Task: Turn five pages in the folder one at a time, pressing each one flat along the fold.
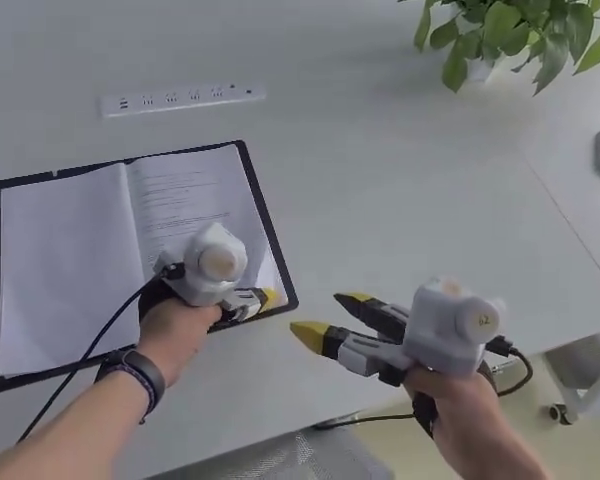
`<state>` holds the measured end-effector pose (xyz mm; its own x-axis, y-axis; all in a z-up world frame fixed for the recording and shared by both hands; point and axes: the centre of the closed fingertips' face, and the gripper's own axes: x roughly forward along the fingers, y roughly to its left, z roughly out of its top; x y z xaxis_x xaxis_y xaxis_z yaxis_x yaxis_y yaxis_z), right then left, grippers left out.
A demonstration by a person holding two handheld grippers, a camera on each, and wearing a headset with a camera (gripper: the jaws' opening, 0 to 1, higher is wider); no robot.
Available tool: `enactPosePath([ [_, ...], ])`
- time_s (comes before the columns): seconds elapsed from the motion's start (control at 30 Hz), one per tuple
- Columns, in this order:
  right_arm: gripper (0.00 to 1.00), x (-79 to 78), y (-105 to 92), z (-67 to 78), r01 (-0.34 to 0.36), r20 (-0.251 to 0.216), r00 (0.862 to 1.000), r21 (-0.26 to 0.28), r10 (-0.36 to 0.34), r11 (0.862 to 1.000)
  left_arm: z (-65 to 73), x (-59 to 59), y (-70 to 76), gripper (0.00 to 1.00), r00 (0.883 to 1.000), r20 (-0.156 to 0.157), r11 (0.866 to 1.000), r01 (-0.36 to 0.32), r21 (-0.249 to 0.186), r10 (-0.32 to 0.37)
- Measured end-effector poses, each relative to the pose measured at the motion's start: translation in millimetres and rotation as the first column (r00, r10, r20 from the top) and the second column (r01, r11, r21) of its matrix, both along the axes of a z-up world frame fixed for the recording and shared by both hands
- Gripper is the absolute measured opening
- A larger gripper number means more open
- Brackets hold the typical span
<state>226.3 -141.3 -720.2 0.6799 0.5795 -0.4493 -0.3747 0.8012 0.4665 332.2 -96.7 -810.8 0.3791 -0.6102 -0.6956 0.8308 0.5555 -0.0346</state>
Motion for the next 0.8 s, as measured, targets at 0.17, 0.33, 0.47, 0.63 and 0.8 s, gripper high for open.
enactPosePath([
  [0.17, 0.52, 5.8, -1.9, -0.9, 0.012, 0.002, 1.0, 0.015, -0.012, 1.0, 1.8, -1.0, 2.3, 0.6, 1.0, -0.003, 1.0, -0.008, -0.005, 0.008],
  [0.33, 0.51, 13.0, -1.4, -0.3, 0.014, 0.004, 1.0, 0.026, -0.014, 1.0, 2.0, -1.1, 2.8, 0.59, 1.0, 0.001, 1.0, -0.01, -0.015, 0.01],
  [0.47, 0.51, 20.3, -1.4, -0.5, 0.025, 0.006, 1.0, 0.051, -0.025, 0.998, 1.9, -0.8, 3.0, 0.59, 1.0, -0.003, 1.0, -0.01, -0.016, 0.01],
  [0.63, 0.49, 28.5, 4.0, -4.6, 0.023, -0.006, 1.0, 0.069, -0.023, 0.997, 2.1, -1.2, 2.9, 0.59, 1.0, -0.002, 1.0, -0.012, -0.02, 0.012],
  [0.8, 0.48, 41.1, 10.3, -11.7, 0.013, -0.02, 1.0, 0.098, -0.011, 0.995, 2.5, -1.5, 2.8, 0.59, 1.0, 0.0, 1.0, -0.02, -0.023, 0.02],
])
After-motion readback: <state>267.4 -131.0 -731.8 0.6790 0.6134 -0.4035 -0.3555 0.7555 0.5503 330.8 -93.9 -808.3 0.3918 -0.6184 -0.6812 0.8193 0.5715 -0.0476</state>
